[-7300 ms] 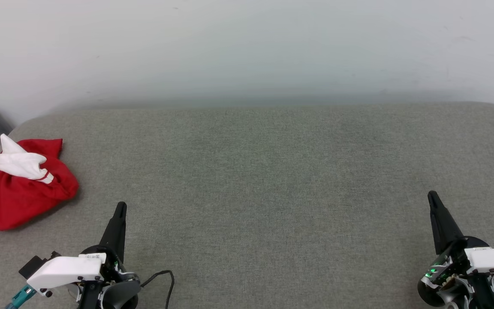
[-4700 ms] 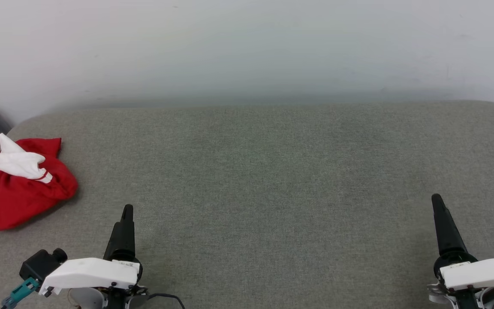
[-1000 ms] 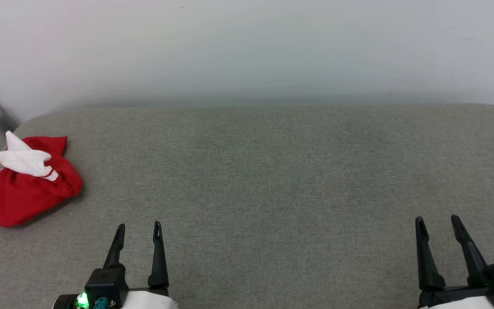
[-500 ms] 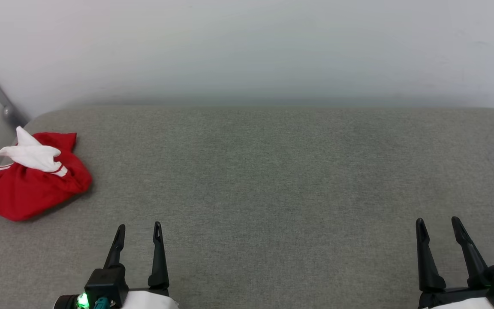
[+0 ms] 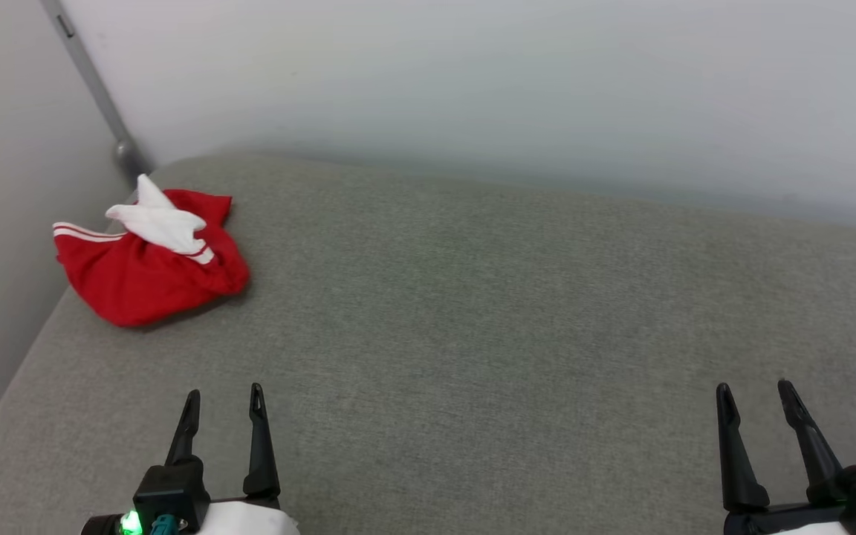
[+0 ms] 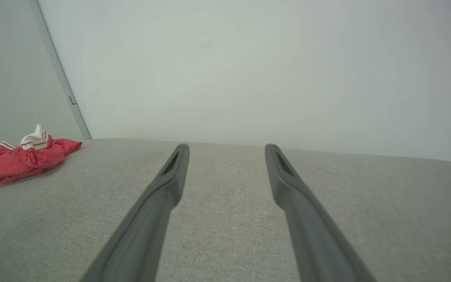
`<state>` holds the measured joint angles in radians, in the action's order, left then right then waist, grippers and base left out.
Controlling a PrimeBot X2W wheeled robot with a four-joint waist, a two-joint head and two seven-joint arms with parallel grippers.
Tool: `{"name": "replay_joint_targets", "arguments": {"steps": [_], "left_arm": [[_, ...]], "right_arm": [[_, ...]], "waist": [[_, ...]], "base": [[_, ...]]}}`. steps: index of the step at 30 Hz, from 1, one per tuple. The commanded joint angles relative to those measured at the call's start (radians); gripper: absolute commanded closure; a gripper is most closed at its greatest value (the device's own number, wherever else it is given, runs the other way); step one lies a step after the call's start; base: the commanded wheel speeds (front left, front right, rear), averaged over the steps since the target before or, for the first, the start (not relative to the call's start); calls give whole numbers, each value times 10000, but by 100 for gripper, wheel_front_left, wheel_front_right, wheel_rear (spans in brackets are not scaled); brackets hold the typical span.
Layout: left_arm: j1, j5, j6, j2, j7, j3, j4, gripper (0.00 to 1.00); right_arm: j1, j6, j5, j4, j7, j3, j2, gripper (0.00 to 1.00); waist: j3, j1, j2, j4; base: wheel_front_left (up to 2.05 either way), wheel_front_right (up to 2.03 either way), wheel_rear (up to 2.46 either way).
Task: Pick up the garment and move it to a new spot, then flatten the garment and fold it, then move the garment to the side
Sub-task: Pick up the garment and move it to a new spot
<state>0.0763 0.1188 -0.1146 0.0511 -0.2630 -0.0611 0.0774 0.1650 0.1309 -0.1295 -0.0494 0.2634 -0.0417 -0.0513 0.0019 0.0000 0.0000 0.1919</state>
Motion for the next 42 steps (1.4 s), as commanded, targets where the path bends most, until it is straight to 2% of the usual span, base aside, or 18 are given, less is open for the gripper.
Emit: {"name": "replay_joint_targets", "arguments": {"steps": [1,11,12,18,26,31,32,33,37,42], "left_arm": [[28,-4,-19,-11,-28,1,0,0],[5,146,-146,-13,-28,135,-118,0],[-24,171,-153,-13,-28,188,-144,0],[25,236,-165,-13,-28,307,-176,0],[24,271,-298,-13,-28,435,-130,0],[-525,151,64,32,-28,768,-3,0],[-1339,17,404,413,-28,1085,250,0],[-1656,58,507,509,-28,1208,394,0],[-3028,219,776,1068,-26,1788,1089,0],[-4976,393,1123,2048,41,2251,2104,0]], "right_arm": [[100,-3,55,-44,21,-1,20,0],[99,-5,135,-192,21,64,20,0],[61,-5,163,-200,21,110,20,0],[11,-5,177,-192,21,186,20,0],[-81,-5,222,-218,21,270,20,0],[-247,-3,284,-270,21,283,20,0],[-393,-5,329,-326,21,205,20,0],[-455,-5,367,-349,21,174,20,0],[-740,-5,567,-421,23,110,20,0],[-1138,-5,834,-560,23,-21,16,0]], "waist": [[-11,0,0,483],[124,0,0,1951],[171,0,0,2310],[220,0,0,2733],[316,0,0,2694],[539,0,0,2512],[826,0,0,2387],[933,0,0,2337],[1421,0,0,2030],[2139,0,0,1540]], "base": [[0,0,0],[0,0,0],[0,0,0],[0,0,0],[0,0,0],[0,0,0],[0,0,0],[0,0,0],[0,0,0],[0,0,0]]}}
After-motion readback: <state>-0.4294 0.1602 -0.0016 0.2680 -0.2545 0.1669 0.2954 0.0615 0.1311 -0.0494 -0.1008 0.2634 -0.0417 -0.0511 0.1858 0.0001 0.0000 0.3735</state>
